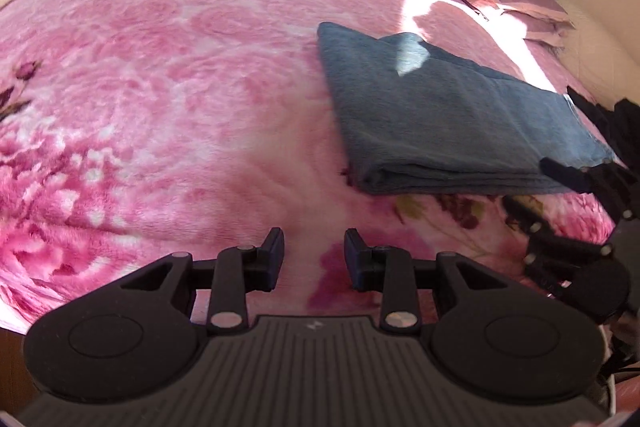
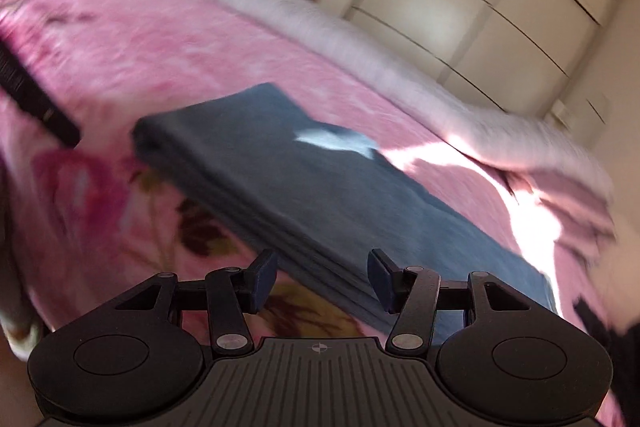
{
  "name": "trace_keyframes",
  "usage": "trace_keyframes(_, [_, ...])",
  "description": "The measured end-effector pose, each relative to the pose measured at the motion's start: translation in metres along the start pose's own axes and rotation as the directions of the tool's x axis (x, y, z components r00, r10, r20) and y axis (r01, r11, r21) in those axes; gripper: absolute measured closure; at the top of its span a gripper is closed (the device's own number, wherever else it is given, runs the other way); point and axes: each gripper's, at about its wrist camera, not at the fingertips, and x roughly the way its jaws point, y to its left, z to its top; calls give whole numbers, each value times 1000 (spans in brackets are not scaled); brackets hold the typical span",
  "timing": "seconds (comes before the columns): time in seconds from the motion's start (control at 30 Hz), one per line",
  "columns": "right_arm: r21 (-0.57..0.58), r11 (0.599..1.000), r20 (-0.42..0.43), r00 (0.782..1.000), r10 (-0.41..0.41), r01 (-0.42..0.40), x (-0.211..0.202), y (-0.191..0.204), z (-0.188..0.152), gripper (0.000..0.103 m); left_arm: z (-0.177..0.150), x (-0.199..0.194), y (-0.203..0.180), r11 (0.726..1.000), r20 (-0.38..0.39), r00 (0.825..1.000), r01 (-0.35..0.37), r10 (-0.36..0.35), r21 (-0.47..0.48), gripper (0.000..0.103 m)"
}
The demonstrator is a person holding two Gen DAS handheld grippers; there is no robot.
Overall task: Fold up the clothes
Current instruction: 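Grasp the folded blue jeans edge with the right gripper while the left gripper grasps the opposite edge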
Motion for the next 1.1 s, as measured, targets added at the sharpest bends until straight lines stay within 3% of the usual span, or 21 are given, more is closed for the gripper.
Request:
trace_keyframes(0.1, [-179, 983, 26, 998, 52, -46, 16, 26, 5, 47, 4, 2, 9, 999, -5, 999, 33, -33, -20, 74])
trace_keyframes(0.2, [-360, 932, 62, 997, 56, -30, 27, 51, 10, 47, 8, 2, 15, 997, -2, 998, 66, -66, -27, 74])
trace_keyframes(0.3, [-458, 888, 94, 992, 81, -29, 35, 66, 17, 47, 11, 3, 24, 995, 7, 996, 86, -86, -51, 74])
trace_keyframes(0.47, [-464, 886, 124, 990, 63, 2, 50, 79, 20, 49, 17, 6, 43, 991, 23, 995, 94, -92, -99, 74])
trace_keyframes(0.57, [-443, 896, 116, 990, 83, -24, 51, 81, 16, 65, 22, 7, 49, 990, 30, 996, 87, -84, -115, 74])
trace_keyframes(0.67, [-543, 840, 118, 991, 60, 14, 47, 95, 16, 68, 27, 7, 48, 992, 40, 997, 67, -63, -106, 74])
trace_keyframes(0.83, [-595, 800, 45, 990, 136, -83, 41, 90, 23, 68, 27, 9, 49, 991, 39, 997, 69, -65, -115, 74])
trace_keyframes(0.9, [-623, 777, 34, 990, 135, -85, 45, 93, 24, 68, 27, 11, 49, 991, 38, 997, 71, -67, -117, 74])
trace_keyframes(0.97, [-633, 771, 39, 992, 120, -68, 52, 96, 25, 68, 27, 12, 50, 990, 40, 997, 75, -70, -122, 74])
trace_keyframes(1.1, [-585, 808, 46, 992, 115, -66, 65, 100, 34, 69, 27, 13, 54, 986, 41, 996, 90, -85, -141, 74])
